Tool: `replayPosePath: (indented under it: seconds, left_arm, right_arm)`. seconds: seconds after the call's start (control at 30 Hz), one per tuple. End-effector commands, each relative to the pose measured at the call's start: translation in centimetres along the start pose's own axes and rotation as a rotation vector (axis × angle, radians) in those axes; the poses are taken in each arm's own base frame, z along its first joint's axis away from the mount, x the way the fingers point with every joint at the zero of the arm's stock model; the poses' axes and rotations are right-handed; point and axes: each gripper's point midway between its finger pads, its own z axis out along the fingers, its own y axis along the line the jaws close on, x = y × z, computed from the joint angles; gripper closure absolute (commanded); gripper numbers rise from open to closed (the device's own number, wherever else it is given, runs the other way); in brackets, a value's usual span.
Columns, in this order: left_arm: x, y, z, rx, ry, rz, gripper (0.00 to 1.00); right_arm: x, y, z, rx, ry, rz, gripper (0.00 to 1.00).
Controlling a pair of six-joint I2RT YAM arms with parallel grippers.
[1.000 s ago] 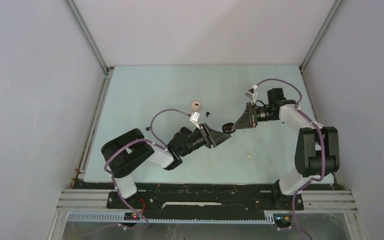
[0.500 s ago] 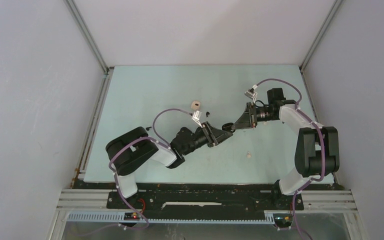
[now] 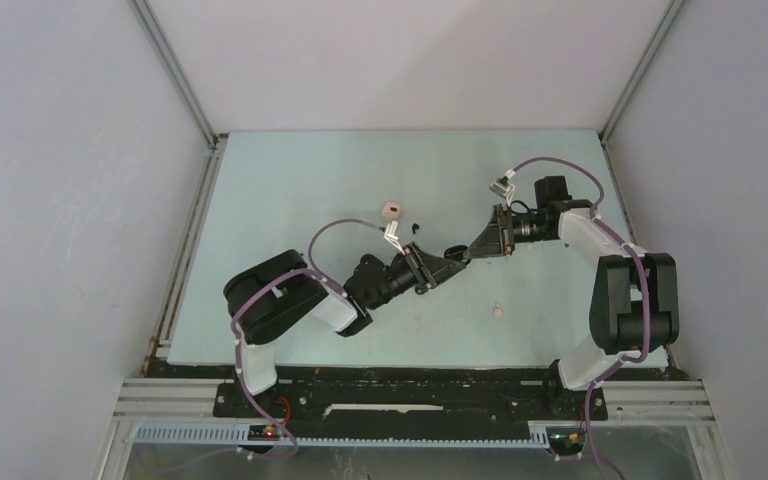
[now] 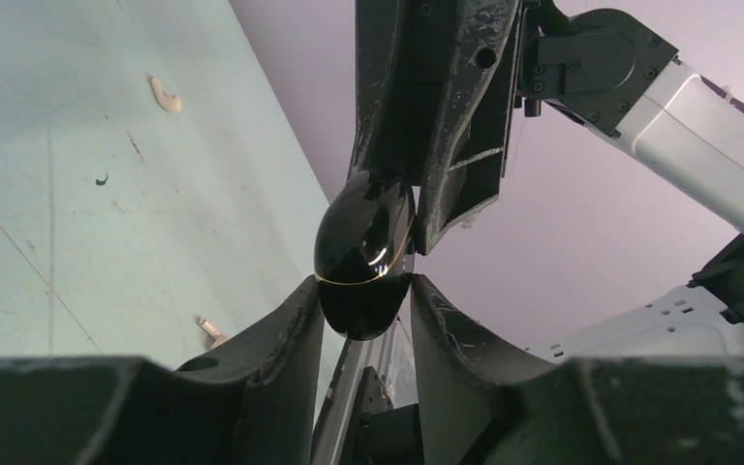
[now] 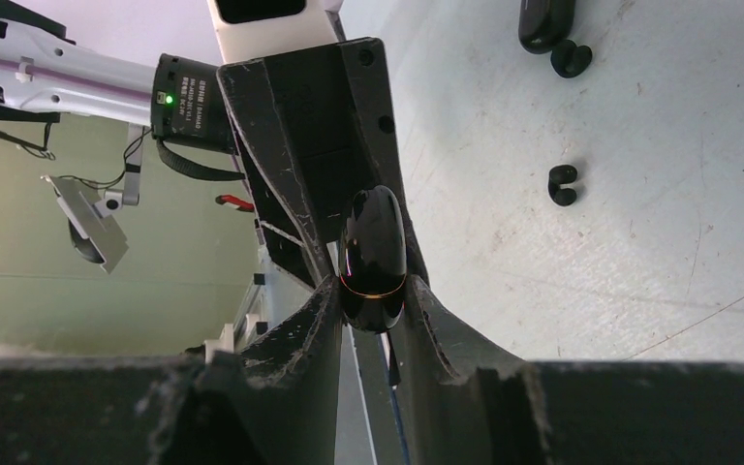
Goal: Insert the wireless bluetooth earbuds into the charging case
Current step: Pick up the charging case at the center of the board.
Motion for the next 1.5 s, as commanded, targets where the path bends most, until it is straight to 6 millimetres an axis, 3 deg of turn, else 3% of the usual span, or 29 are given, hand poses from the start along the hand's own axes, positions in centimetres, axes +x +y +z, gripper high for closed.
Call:
replayPosePath:
  seconds: [0.0, 0.2, 0.67, 0.83, 0.93, 1.1, 1.17, 1.27, 1.37, 1.47]
  left_arm:
    - [-1.3, -1.7, 0.1, 0.101, -0.059, -0.031, 0.56]
    - [-1.7, -1.8, -0.3, 0.094, -0.079, 0.005, 0.54]
    - [-2.2, -1.0, -0.3, 0.075, -0.096, 0.006, 0.62]
    - [-2.1, -1.4, -0.2, 0.093, -0.081, 0.04, 0.72]
    - [-1.6, -2.0, -0.2, 0.124, -0.05, 0.108, 0.78]
    - [-0.4, -1.8, -2.0, 0.129, 0.0, 0.242, 0.88]
    - [0.2, -1.4, -3.2, 0.121, 0.023, 0.294, 0.89]
    - [1.7, -1.9, -5.3, 0.139, 0.054, 0.433, 0.89]
    - [4.0, -2.8, -7.1, 0.202, 0.114, 0.594, 0.9]
    - [5.5, -3.2, -8.3, 0.266, 0.165, 0.707, 0.95]
  right_arm:
    - [-1.0, 0.7, -0.1, 0.0, -0.008, -0.046, 0.96]
    - [-0.9, 0.6, -0.1, 0.002, -0.005, -0.04, 0.96]
    - [-0.8, 0.3, 0.1, 0.007, 0.001, -0.034, 0.95]
    - [-0.5, 0.1, 0.4, 0.015, 0.015, -0.035, 0.92]
    - [-0.5, 0.2, 0.5, 0.013, 0.015, -0.042, 0.81]
    - [-0.8, 0.7, 0.1, 0.006, 0.003, -0.054, 0.48]
    - [-0.6, 1.3, -0.3, 0.015, 0.011, -0.08, 0.4]
    - [-0.5, 3.7, -1.5, 0.05, 0.082, -0.219, 0.19]
    - [-0.2, 6.9, -1.9, 0.005, 0.101, -0.405, 0.09]
    - [1.2, 6.5, -1.0, 0.079, 0.178, -0.52, 0.0]
